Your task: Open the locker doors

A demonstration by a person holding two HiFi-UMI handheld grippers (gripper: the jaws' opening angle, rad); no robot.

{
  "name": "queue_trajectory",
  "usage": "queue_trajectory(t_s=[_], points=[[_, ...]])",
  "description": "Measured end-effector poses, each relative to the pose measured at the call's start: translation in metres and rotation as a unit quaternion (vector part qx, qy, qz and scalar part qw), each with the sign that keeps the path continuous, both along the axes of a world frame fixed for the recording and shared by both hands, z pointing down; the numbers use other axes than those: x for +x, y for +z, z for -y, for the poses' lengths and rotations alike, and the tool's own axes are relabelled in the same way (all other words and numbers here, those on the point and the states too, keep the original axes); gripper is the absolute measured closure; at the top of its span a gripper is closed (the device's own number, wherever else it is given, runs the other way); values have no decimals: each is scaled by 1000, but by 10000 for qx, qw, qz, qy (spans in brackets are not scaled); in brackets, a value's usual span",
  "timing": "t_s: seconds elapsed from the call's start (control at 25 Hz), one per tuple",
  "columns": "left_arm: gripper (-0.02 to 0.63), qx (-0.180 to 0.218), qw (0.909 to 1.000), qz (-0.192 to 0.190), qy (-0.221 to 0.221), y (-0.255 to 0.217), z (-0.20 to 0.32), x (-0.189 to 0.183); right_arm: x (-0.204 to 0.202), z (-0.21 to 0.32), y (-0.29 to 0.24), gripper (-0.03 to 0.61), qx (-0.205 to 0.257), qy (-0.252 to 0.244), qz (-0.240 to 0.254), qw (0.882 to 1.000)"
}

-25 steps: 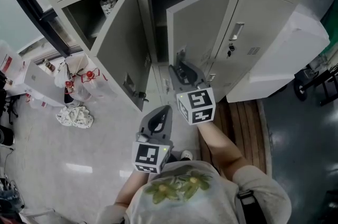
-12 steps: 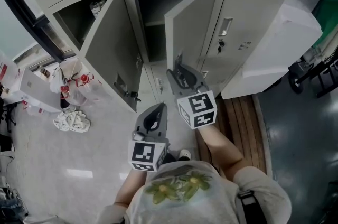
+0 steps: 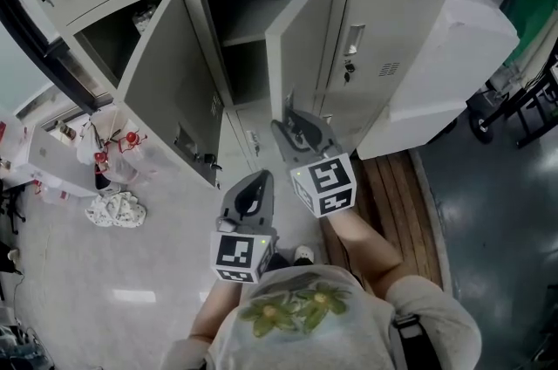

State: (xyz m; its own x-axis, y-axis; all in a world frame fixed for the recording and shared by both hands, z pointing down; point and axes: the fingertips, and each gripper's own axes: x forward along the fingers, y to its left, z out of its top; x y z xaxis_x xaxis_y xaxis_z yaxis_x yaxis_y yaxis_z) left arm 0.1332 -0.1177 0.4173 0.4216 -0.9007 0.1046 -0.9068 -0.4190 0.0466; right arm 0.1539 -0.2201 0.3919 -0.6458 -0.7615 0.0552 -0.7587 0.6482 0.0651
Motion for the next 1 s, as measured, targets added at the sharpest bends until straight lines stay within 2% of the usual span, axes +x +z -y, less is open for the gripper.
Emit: queue_trajectory(t_s=[0.8, 1.0], points=[[586, -33, 9989, 31, 467, 0, 9, 26, 33, -14, -1, 433, 74, 267, -12, 9996], [586, -203, 9979, 84, 612, 8, 9, 32, 45, -18, 0, 434, 78, 367, 11, 9993]])
